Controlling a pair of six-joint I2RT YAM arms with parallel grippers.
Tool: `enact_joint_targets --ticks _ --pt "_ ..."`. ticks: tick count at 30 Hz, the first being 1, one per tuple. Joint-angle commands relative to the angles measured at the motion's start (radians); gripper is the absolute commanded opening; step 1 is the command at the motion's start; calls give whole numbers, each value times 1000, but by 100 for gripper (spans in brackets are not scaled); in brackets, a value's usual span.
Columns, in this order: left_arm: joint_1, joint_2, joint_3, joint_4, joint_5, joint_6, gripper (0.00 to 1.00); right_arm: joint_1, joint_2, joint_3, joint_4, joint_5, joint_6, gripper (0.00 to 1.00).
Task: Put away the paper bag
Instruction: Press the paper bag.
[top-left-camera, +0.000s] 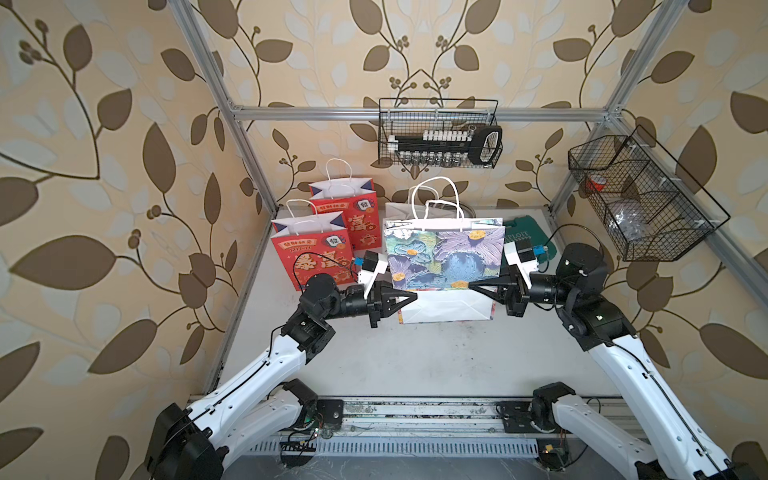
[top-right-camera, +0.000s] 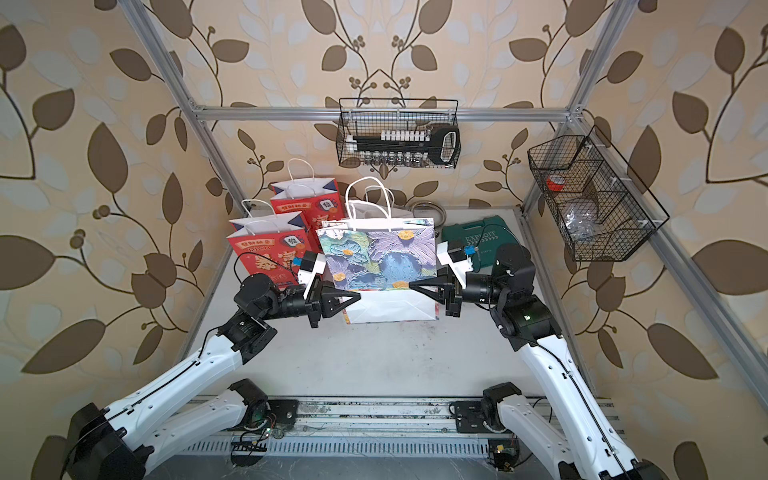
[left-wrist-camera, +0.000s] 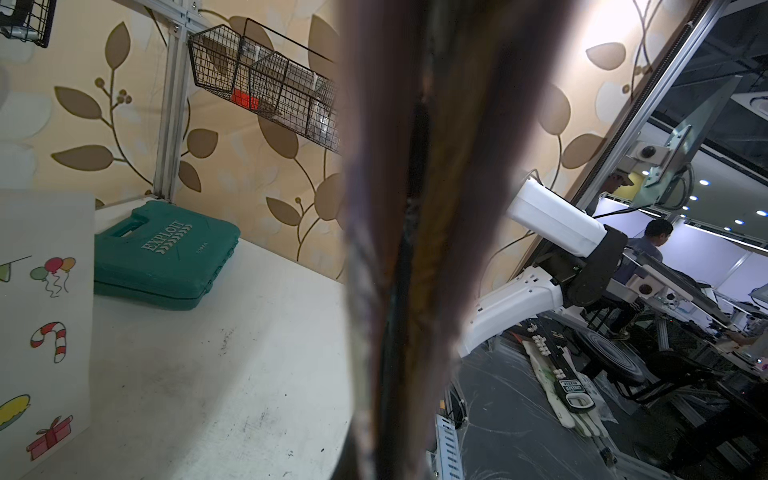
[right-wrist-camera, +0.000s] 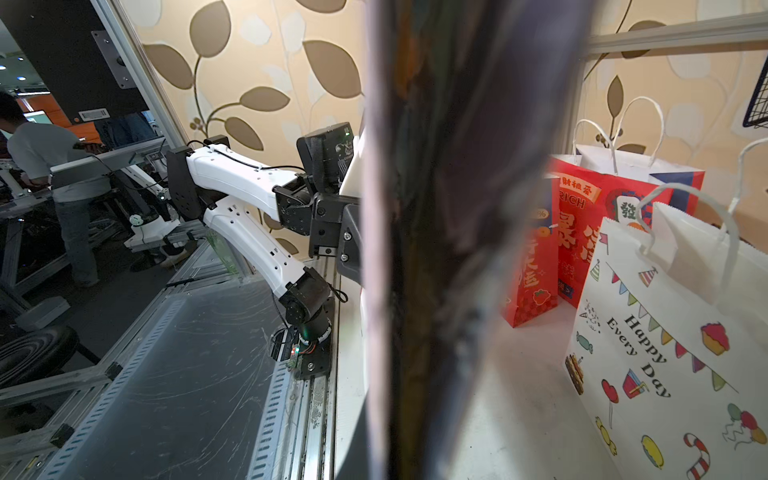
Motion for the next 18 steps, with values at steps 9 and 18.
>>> enact_joint_targets --ticks 9,18 --pt "-5 -42 -22 -37 22 52 0 -2 0 46 88 26 56 3" --pt "-5 -50 -35 -90 33 85 0 -1 0 54 123 47 80 31"
